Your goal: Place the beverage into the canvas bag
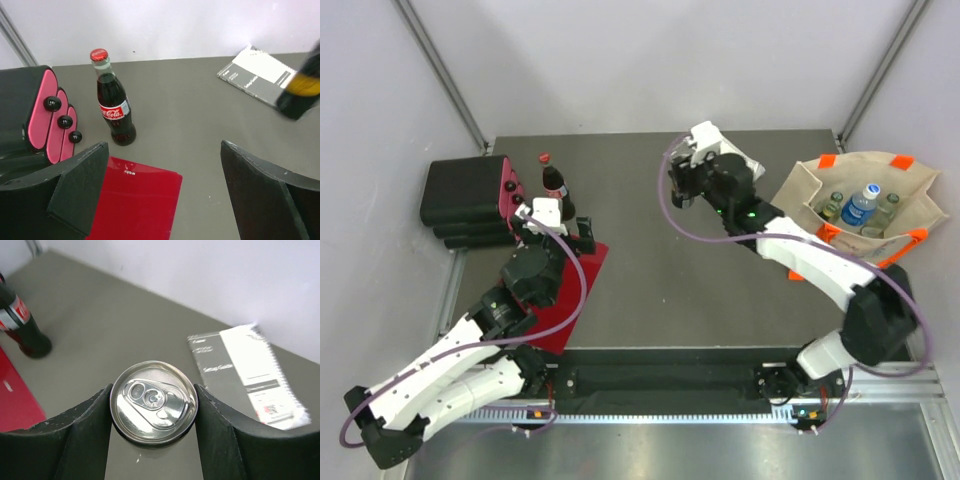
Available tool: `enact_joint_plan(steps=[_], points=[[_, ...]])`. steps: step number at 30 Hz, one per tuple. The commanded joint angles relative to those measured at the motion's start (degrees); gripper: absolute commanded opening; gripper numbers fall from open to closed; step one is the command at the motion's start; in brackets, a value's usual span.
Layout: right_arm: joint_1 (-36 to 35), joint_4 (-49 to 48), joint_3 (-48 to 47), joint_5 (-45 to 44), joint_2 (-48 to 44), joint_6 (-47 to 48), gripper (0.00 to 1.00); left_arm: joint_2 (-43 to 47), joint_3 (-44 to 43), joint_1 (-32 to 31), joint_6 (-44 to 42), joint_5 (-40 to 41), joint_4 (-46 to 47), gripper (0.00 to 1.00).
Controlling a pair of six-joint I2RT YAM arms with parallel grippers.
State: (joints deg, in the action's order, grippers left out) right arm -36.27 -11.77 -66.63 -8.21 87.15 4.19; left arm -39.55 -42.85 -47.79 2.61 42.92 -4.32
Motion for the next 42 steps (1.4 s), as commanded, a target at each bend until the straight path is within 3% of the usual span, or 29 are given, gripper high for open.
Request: enact_joint_plan(steps=[1, 7, 16, 25, 34, 42], points=[[-0.9, 6.3, -4.1, -5.3, -13.5, -2.8, 0.00, -2.2, -1.1, -0.2, 0.1, -2.2, 0.9, 0.97], [3.0, 28.4, -17.6, -8.4, -17.5, -3.7, 0.00, -5.1, -2.3, -0.2, 0.6, -4.6, -0.8, 0.97], [19.7, 37.2, -21.9, -6.8, -23.7, -5.5, 0.00, -5.2, -2.5, -0.2, 0.3, -4.7, -1.2, 0.97], [35.0, 40.4, -24.0, -6.8, -26.9, -4.6, 0.00, -4.7, -2.6, -0.2, 0.0, -4.9, -1.2, 0.97], [45.3, 40.9, -21.9, -11.0, -27.6, -2.5, 0.00, -4.6, -2.6, -0.2, -0.1, -5.1, -1.2, 0.97], [52.5, 32.3, -10.8, -7.6, -28.7, -7.7, 0.00, -4.6, -2.8, -0.2, 0.0, -5.6, -1.5, 0.96]])
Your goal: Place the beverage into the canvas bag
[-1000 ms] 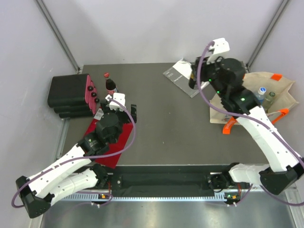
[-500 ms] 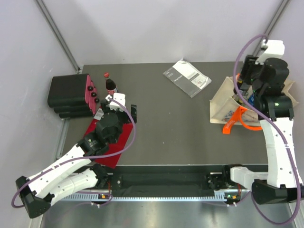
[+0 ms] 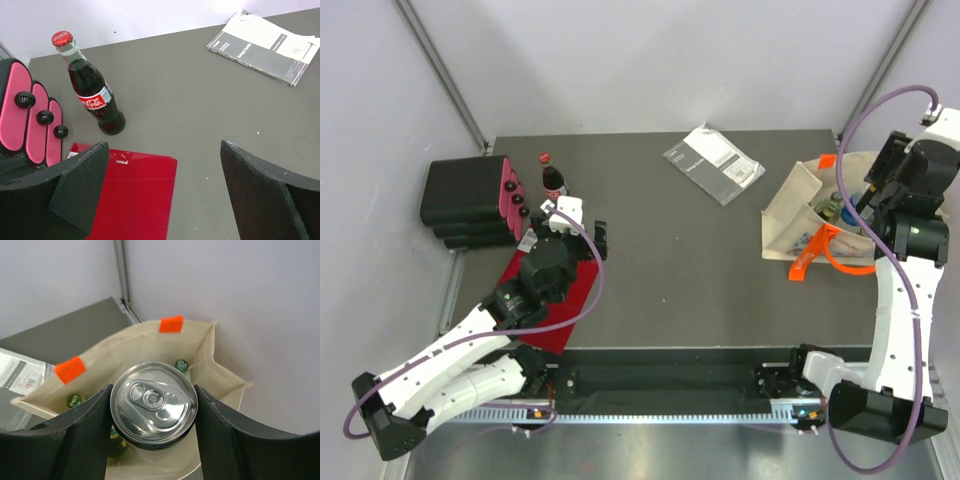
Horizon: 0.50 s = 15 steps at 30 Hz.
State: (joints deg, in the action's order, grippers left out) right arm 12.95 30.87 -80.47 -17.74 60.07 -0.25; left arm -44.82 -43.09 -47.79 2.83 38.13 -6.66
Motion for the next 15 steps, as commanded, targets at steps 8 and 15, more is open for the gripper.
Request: enact_joint_plan(steps=[8, 15], points=[[5.7, -14.7, 11.9, 1.7, 0.3, -6.7, 0.00, 1.2, -2.6, -0.2, 0.0, -1.1, 0.8, 0.96], [5.8, -18.8, 19.4, 3.0, -0.5, -8.4, 0.00, 1.4, -2.7, -0.2, 0.0, -1.3, 0.8, 0.96]])
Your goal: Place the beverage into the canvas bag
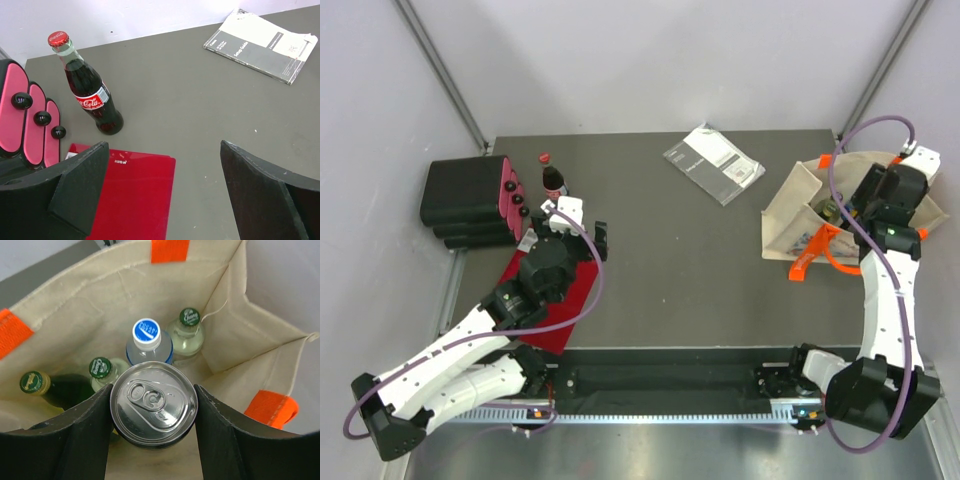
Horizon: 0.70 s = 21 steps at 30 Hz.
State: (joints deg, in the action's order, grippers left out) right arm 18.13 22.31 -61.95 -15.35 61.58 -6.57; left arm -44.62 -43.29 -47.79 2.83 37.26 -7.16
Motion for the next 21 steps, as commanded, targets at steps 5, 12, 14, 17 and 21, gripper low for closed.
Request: enact_joint_plan(steps=[5, 12, 14, 17, 21], points=[[0.5, -12.1, 4.6, 1.0, -2.6, -3.1, 0.00, 1.2, -2.5, -0.2, 0.1, -0.5, 1.1, 0.96], [0.5, -14.0, 8.1, 3.4, -1.6, -5.1, 0.00, 1.5, -2.5, -0.2, 0.0, -0.3, 1.1, 0.96], [0.5, -15.5, 9.7, 3.5, -1.6, -5.3, 0.00, 1.6, -2.5, -0.2, 0.0, -0.3, 1.2, 0.96], [0.6, -16.2, 11.1, 3.8, -0.9, -5.5, 0.00, 1.6, -2.5, -0.2, 0.2, -0.3, 1.2, 0.96], [0.5, -15.4, 11.2, 4.5, 1.1, -5.7, 0.00, 1.6, -2.6, -0.2, 0.2, -0.2, 1.1, 0.96]])
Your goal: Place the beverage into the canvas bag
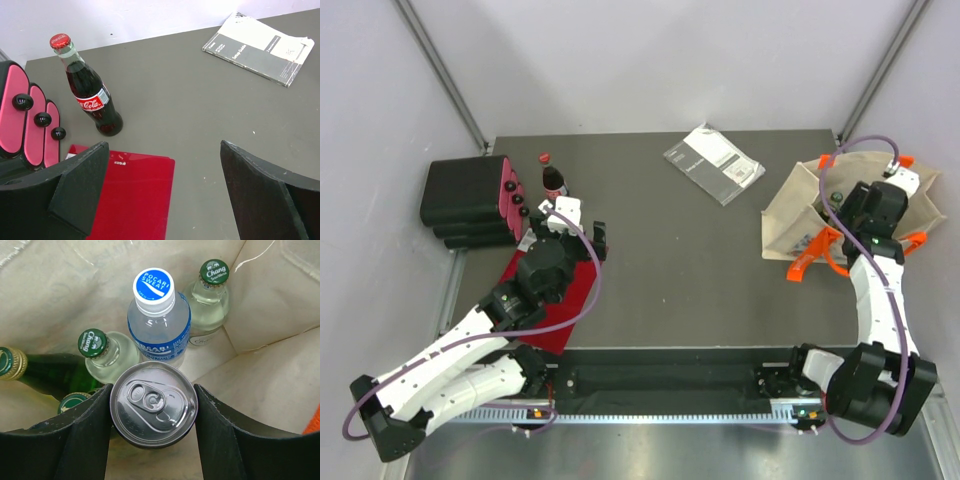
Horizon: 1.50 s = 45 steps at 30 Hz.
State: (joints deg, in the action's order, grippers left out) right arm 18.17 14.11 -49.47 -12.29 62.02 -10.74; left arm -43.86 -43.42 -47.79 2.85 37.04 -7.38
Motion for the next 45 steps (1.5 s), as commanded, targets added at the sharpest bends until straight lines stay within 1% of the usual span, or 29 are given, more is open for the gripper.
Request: enact_joint_plan(steps=[1, 10, 16, 20, 22, 27, 30, 31, 33, 34, 39, 40, 42, 45], points=[[0.5, -7.1, -1.0, 1.6, 1.3, -1.7, 0.00, 0.9, -2.5, -0.2, 0.1, 0.1, 1.3, 0.96], [0.5, -9.2, 1.2, 3.7, 4.4, -4.1, 0.00, 1.2, -2.4, -0.2, 0.4, -0.1, 1.4, 0.96], [0.5, -6.7, 0.0, 3.0, 7.9, -5.4, 0.00, 1.2, -2.3, -0.2, 0.3, 0.0, 1.4, 0.96], [0.4, -7.9, 1.4, 3.5, 8.1, -6.0, 0.00, 1.1, -2.3, -0.2, 0.2, 0.1, 1.5, 0.96], [0.4, -8.0, 2.1, 3.5, 8.2, -6.3, 0.02, 1.1, -2.3, -0.2, 0.2, 0.1, 1.5, 0.96], [0.4, -3.1, 0.2, 0.7, 10.7, -7.6, 0.05, 1.0, -2.4, -0.2, 0.2, 0.1, 1.5, 0.96], [0.3, -2.0, -0.5, 0.5, 11.8, -8.0, 0.13, 1.1, -2.4, -0.2, 0.2, 0.2, 1.5, 0.96], [0.3, -1.7, -0.7, 0.4, 11.9, -8.2, 0.18, 1.1, -2.4, -0.2, 0.2, 0.2, 1.5, 0.96], [0.3, -1.1, -0.9, 0.7, 11.8, -8.2, 0.24, 1.1, -2.4, -0.2, 0.1, 0.3, 1.5, 0.96], [0.3, -1.0, -0.9, 0.7, 11.6, -8.2, 0.30, 1.0, -2.3, -0.2, 0.1, 0.4, 1.4, 0.96], [0.3, 0.0, -2.0, 0.5, 9.5, -8.2, 0.41, 1.1, -2.4, -0.2, 0.1, 0.3, 1.4, 0.96], [0.3, 0.2, -2.4, 0.4, 9.3, -8.0, 0.45, 1.1, -2.4, -0.2, 0.1, 0.3, 1.5, 0.96], [0.3, 1.1, -3.3, 0.3, 8.7, -7.8, 0.47, 1.2, -2.4, -0.2, 0.1, 0.3, 1.4, 0.96], [0.3, 1.9, -4.1, 0.0, 7.8, -7.8, 0.54, 1.3, -2.5, -0.2, 0.1, 0.2, 1.3, 0.96]])
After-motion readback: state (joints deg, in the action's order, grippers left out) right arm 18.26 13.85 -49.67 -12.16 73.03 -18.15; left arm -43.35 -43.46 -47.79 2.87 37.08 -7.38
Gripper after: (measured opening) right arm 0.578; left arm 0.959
